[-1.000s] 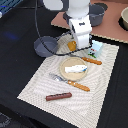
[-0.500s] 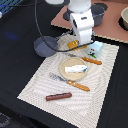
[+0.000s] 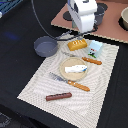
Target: Interact with the objects in diverse but meaningful ways.
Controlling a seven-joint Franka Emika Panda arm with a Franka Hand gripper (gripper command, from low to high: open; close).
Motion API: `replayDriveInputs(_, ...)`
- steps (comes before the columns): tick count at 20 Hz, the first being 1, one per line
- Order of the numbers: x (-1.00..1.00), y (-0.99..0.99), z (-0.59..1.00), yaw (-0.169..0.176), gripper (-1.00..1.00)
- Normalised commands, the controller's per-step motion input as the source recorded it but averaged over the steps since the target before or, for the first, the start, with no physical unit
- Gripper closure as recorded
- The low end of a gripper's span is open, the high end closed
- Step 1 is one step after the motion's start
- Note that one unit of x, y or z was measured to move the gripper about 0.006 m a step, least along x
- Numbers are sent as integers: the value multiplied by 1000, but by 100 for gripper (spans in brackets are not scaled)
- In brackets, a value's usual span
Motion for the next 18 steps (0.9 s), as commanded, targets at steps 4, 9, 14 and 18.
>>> replayDriveInputs(4,472,0,594,-74,-100)
replayDriveInputs(9,563,0,589,-63,-100)
replayDriveInputs(14,241,-50,360,-50,-100)
replayDriveInputs(18,307,-61,314,-63,-100)
